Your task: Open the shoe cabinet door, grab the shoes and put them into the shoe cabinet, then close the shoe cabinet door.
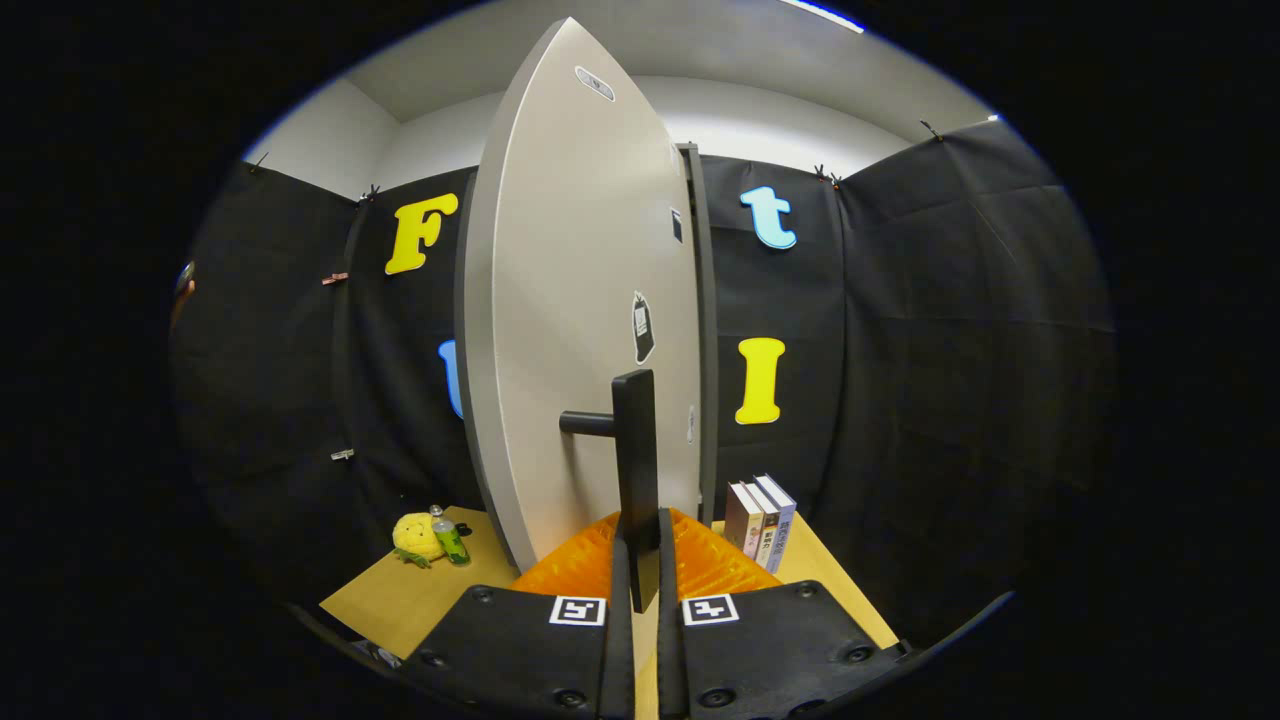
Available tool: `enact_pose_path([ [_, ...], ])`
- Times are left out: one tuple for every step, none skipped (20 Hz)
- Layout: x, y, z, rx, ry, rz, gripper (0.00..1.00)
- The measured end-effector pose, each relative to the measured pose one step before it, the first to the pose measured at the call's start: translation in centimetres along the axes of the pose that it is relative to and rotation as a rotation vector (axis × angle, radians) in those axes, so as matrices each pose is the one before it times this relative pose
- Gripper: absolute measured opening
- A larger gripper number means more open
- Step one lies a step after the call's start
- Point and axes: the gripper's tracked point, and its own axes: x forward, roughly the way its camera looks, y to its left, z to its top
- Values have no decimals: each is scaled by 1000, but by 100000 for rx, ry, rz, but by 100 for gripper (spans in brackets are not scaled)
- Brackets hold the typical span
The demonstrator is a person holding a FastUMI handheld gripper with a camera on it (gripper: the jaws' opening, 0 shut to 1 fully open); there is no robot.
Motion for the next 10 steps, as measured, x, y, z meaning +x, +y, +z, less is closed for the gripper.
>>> enact_pose_path([
  [-70, -671, -129, -1028, 280, -224, 13],
  [-255, -750, 103, -932, -138, -454, 12],
  [105, -776, 17, -804, 6, -679, 12],
  [69, -753, 44, -418, 124, -954, 11],
  [97, -725, 53, -126, -309, -868, 11],
  [78, -737, -60, 289, 145, -789, 10],
  [-39, -917, 82, 1228, -437, -1159, 9],
  [-255, -759, -33, 3917, 786, -263, 6],
  [-65, -404, -56, 3576, 309, -276, 6],
  [-95, -454, -24, 1377, 392, -570, 6],
])
